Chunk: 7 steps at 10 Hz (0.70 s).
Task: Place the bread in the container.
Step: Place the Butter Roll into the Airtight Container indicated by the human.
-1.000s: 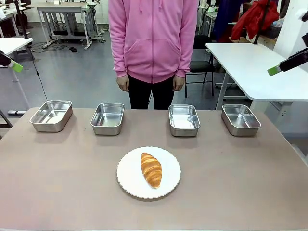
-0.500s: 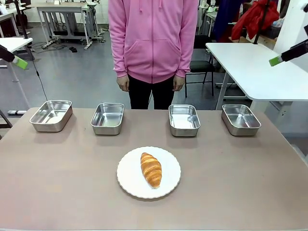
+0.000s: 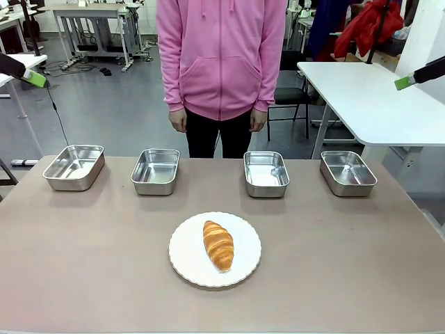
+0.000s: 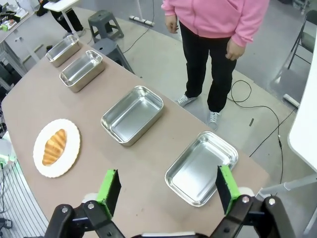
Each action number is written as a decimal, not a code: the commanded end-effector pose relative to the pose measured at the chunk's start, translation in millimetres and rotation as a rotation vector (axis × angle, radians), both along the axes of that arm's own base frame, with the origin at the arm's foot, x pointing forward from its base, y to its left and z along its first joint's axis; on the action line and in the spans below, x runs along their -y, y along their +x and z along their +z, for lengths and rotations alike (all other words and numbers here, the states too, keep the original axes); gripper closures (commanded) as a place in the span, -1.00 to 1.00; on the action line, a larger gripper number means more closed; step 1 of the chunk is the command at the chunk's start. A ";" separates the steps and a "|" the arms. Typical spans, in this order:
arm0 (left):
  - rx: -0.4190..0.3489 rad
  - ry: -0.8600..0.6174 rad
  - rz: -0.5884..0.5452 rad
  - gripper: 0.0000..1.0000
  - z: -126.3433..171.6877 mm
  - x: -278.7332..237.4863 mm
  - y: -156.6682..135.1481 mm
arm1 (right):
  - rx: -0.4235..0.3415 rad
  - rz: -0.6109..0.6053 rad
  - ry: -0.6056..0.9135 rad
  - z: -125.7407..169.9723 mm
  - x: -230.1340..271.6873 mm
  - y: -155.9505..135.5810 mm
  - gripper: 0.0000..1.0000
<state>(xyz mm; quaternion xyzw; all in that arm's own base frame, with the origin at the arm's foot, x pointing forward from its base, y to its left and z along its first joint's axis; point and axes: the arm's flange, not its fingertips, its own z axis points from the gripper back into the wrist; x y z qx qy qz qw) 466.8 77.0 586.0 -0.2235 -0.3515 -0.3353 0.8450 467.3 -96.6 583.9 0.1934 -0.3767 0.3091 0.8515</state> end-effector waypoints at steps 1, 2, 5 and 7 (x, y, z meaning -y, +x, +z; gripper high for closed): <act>-0.010 -0.028 0.022 -1.00 -2.5 1.5 -5.1 | 0.013 0.018 0.003 2.6 4.8 7.7 -1.00; -0.029 -0.020 0.029 -1.00 -2.9 0.4 -5.5 | 0.012 0.021 0.007 2.0 4.8 8.3 -1.00; -0.066 -0.020 0.069 -1.00 -3.1 -2.8 -5.2 | 0.011 0.040 0.009 0.2 5.5 11.5 -1.00; -0.037 -0.016 0.047 -1.00 -4.5 -6.1 -3.1 | -0.015 -0.001 -0.003 -0.2 3.1 4.5 -1.00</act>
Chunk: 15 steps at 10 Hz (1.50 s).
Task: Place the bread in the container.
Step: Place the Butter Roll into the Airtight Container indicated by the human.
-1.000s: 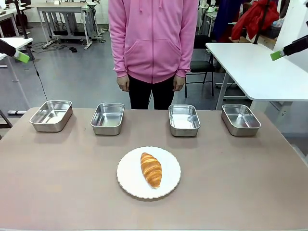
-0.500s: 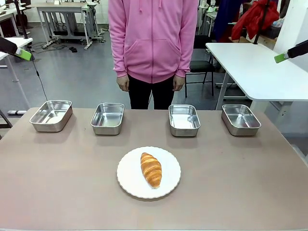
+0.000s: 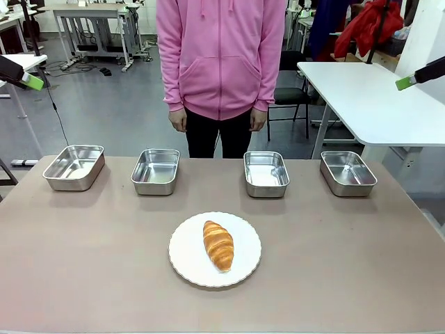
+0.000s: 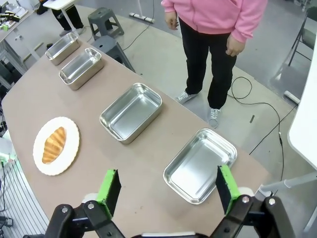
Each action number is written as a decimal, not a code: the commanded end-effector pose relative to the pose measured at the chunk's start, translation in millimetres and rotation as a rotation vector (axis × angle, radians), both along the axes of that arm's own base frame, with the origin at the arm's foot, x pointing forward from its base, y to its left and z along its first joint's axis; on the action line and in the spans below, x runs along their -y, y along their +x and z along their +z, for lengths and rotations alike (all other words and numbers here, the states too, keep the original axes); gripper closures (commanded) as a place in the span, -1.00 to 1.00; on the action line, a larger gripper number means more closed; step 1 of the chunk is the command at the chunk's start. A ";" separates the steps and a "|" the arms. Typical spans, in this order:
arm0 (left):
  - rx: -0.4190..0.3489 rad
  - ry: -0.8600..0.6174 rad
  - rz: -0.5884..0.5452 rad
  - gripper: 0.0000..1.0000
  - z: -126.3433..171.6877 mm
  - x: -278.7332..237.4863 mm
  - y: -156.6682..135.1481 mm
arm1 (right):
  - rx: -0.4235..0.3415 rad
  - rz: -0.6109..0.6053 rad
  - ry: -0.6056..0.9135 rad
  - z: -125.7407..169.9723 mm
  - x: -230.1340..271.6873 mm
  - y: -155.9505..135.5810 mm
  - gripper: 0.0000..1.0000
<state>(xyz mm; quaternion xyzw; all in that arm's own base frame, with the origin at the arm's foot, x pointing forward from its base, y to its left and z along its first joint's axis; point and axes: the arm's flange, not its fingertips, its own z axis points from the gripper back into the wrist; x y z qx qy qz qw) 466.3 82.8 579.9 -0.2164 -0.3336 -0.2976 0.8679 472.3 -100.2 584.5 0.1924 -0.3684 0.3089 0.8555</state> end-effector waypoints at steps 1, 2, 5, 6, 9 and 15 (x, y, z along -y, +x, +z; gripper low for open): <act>0.022 -0.023 -0.028 -1.00 1.6 -0.3 -2.6 | 0.002 -0.001 0.005 -0.8 -0.5 -0.5 -1.00; 0.022 -0.023 -0.028 -1.00 1.6 -0.3 -2.6 | 0.002 -0.001 0.005 -0.8 -0.5 -0.5 -1.00; 0.022 -0.023 -0.028 -1.00 1.6 -0.3 -2.6 | 0.002 -0.001 0.005 -0.8 -0.5 -0.5 -1.00; 0.022 -0.023 -0.028 -1.00 1.6 -0.3 -2.6 | 0.002 -0.001 0.005 -0.8 -0.5 -0.5 -1.00; 0.022 -0.023 -0.028 -1.00 1.6 -0.3 -2.6 | 0.002 -0.001 0.005 -0.8 -0.5 -0.5 -1.00; 0.022 -0.023 -0.028 -1.00 1.6 -0.3 -2.6 | 0.002 -0.001 0.005 -0.8 -0.5 -0.5 -1.00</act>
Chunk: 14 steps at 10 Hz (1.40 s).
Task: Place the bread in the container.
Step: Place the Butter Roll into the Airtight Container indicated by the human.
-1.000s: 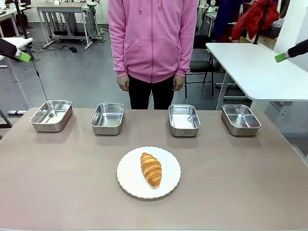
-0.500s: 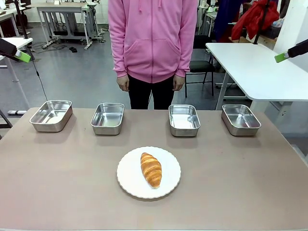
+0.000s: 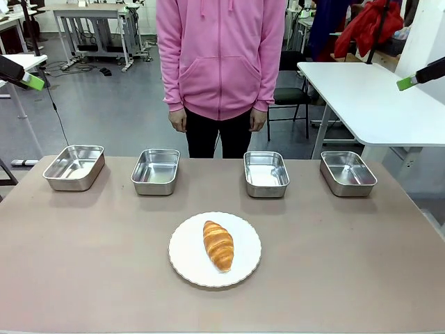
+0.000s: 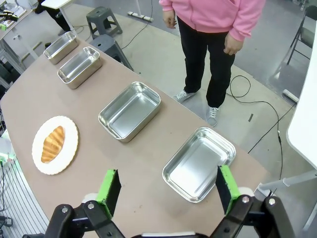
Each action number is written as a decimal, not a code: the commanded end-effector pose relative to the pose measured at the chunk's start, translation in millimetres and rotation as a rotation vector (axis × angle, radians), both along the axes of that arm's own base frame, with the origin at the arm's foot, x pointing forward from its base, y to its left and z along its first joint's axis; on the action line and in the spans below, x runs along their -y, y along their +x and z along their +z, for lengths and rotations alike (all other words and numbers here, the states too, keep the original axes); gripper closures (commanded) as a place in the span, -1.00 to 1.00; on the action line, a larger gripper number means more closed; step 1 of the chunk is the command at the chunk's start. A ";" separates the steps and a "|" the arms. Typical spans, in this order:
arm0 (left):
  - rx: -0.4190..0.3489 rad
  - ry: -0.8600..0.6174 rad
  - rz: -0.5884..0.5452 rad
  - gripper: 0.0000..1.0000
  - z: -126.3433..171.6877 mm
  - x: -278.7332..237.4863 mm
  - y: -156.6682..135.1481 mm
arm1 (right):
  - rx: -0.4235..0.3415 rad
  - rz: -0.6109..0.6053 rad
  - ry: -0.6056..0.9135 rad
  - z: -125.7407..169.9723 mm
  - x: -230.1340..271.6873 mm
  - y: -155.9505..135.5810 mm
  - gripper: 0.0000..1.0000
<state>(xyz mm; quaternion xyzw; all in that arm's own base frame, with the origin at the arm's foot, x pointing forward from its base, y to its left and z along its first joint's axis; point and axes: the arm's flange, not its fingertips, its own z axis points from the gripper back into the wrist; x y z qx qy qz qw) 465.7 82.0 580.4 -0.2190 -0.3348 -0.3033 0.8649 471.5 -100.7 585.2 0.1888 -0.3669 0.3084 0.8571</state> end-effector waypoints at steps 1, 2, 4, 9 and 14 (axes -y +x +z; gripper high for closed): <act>0.017 -0.021 -0.015 -1.00 1.2 -1.2 -2.0 | 0.004 0.003 0.012 -1.5 -1.0 0.3 -1.00; 0.017 -0.021 -0.015 -1.00 1.2 -1.2 -2.0 | 0.004 0.003 0.012 -1.5 -1.0 0.3 -1.00; 0.017 -0.021 -0.015 -1.00 1.2 -1.2 -2.0 | 0.004 0.003 0.012 -1.5 -1.0 0.3 -1.00; 0.017 -0.021 -0.015 -1.00 1.2 -1.2 -2.0 | 0.004 0.003 0.012 -1.5 -1.0 0.3 -1.00; 0.017 -0.021 -0.015 -1.00 1.2 -1.2 -2.0 | 0.004 0.003 0.012 -1.5 -1.0 0.3 -1.00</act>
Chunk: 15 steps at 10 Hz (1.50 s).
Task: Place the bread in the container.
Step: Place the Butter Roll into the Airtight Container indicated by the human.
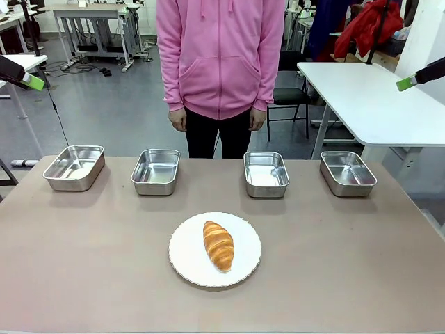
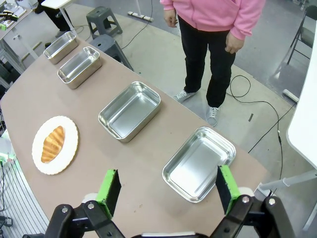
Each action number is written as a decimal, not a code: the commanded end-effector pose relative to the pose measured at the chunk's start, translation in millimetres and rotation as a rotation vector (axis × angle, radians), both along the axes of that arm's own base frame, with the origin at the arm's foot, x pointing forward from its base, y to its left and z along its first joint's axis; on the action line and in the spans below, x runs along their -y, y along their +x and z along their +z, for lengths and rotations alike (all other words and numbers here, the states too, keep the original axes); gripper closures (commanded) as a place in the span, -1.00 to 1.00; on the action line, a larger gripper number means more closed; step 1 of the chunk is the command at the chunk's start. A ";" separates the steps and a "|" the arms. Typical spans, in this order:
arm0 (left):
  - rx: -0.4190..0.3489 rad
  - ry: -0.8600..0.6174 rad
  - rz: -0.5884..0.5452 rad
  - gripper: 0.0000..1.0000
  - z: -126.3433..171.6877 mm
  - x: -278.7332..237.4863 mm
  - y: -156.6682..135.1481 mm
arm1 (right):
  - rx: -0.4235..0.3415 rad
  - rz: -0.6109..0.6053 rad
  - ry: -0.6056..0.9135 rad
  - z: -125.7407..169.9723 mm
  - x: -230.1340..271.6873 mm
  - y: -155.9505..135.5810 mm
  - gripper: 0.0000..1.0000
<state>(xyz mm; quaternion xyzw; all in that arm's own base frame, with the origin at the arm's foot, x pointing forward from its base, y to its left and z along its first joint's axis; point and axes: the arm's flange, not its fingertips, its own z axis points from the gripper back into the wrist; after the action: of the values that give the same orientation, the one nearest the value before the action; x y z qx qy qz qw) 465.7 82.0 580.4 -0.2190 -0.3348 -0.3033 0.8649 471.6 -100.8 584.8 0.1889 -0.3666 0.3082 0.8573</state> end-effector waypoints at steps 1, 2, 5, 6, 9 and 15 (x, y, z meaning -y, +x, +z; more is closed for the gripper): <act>0.017 -0.020 -0.015 -1.00 1.1 -1.2 -2.0 | 0.005 0.003 0.012 -1.2 -1.1 0.2 -1.00; 0.017 -0.020 -0.015 -1.00 1.1 -1.2 -2.0 | 0.005 0.003 0.012 -1.2 -1.1 0.2 -1.00; 0.017 -0.020 -0.015 -1.00 1.1 -1.2 -2.0 | 0.005 0.003 0.012 -1.2 -1.1 0.2 -1.00; 0.017 -0.020 -0.015 -1.00 1.1 -1.2 -2.0 | 0.005 0.003 0.012 -1.2 -1.1 0.2 -1.00; 0.017 -0.020 -0.015 -1.00 1.1 -1.2 -2.0 | 0.005 0.003 0.012 -1.2 -1.1 0.2 -1.00; 0.017 -0.020 -0.015 -1.00 1.1 -1.2 -2.0 | 0.005 0.003 0.012 -1.2 -1.1 0.2 -1.00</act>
<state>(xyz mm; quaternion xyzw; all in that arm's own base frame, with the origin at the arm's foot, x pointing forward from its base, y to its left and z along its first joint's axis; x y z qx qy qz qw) 465.7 82.0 580.4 -0.2190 -0.3348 -0.3033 0.8649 471.6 -100.8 584.8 0.1889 -0.3665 0.3082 0.8573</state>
